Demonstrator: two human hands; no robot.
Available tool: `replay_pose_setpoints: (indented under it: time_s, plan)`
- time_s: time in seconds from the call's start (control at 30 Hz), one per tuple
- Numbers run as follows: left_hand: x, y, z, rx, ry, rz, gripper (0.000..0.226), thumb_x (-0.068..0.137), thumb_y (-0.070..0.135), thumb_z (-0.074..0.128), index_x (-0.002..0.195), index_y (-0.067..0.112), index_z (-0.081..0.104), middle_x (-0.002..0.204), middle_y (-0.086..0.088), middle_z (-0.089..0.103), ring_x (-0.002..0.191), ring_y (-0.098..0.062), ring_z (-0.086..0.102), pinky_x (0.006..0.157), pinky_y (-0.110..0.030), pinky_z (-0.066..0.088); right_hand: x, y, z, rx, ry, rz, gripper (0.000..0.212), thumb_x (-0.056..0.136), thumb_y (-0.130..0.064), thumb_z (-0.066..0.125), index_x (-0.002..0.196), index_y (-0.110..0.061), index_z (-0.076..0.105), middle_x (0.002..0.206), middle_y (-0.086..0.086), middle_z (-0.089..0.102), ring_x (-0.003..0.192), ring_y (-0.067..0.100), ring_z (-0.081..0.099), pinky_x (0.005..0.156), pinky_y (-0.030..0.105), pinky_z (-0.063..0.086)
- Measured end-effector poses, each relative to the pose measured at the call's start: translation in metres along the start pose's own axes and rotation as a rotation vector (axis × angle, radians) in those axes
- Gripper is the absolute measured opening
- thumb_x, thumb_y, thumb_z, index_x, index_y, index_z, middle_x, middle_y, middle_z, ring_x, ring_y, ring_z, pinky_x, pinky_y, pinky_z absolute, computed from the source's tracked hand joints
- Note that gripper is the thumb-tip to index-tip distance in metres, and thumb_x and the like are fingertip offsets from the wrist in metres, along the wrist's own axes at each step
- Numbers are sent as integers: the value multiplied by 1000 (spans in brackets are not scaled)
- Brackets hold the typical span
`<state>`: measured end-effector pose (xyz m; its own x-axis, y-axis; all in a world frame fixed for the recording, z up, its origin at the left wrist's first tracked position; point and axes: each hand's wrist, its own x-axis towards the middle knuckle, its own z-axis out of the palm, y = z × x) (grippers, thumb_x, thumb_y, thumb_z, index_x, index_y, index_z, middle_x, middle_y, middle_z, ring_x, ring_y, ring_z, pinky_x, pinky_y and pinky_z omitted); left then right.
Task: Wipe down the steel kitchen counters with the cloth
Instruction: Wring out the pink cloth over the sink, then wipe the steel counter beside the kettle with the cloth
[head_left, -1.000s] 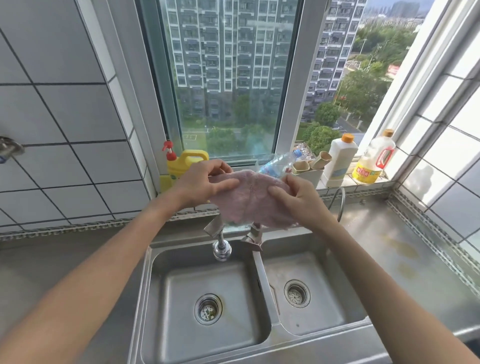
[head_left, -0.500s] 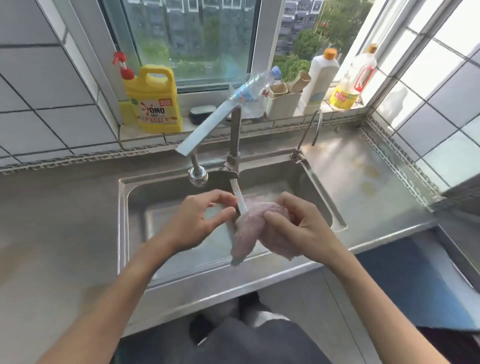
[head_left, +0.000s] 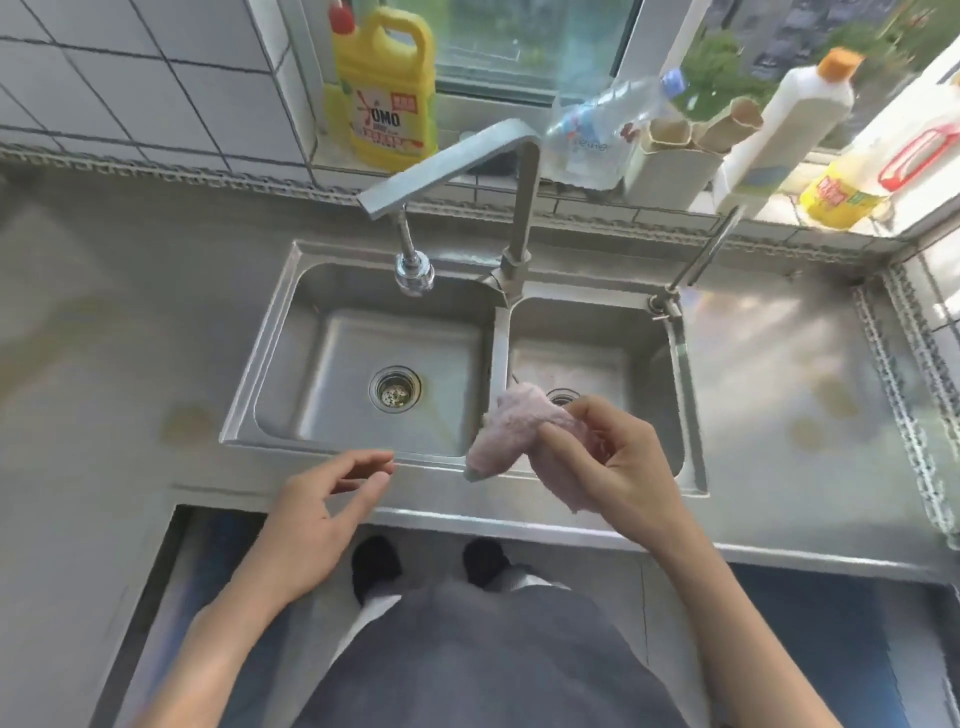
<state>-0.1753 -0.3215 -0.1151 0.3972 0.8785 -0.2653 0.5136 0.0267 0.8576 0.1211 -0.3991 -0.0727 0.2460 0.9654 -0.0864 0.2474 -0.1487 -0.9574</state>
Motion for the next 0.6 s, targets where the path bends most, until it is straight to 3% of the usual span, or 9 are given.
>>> replay_pose_setpoints:
  time_s: [0.1,0.17,0.23,0.37,0.5,0.6]
  plan:
    - [-40,-4,24,-8,131,-100,20,98,31,67,114,41,74,110,29,75,106,8,67,88,0,43,11,1,-19,-41,-165,-120,14,102,-14,62,88,-16,63,58,-18,59,48,7,42,47,19,38]
    - [-69,-7,41,-34,212,-165,20,99,32,65,113,42,74,111,29,75,107,9,67,90,-2,45,17,1,-25,-64,-284,-192,23,104,-10,56,86,-22,62,60,-25,66,40,8,45,43,14,38]
    - [-98,-8,59,-63,287,-229,20,98,38,61,113,43,73,113,30,74,108,10,67,89,-5,47,21,0,-27,-71,-396,-195,27,106,-14,53,85,-27,64,61,-24,68,36,16,47,40,15,38]
    - [-149,-9,87,-116,425,-341,29,93,51,53,113,43,72,113,32,73,111,13,65,92,-8,45,24,5,-22,-154,-530,-268,25,105,-23,52,86,-34,64,62,-24,68,48,3,54,48,15,41]
    - [-200,-14,107,-139,588,-418,31,93,53,52,113,43,72,113,32,74,111,14,64,94,-10,44,15,11,-1,-264,-575,-302,17,99,-40,58,89,-28,62,58,-19,60,50,2,49,49,26,44]
    - [-239,-20,125,-150,697,-456,28,95,51,53,112,43,72,111,33,73,111,14,64,95,-13,45,-3,8,17,-309,-670,-453,22,101,-24,59,85,-38,58,62,-31,61,51,-3,49,52,5,37]
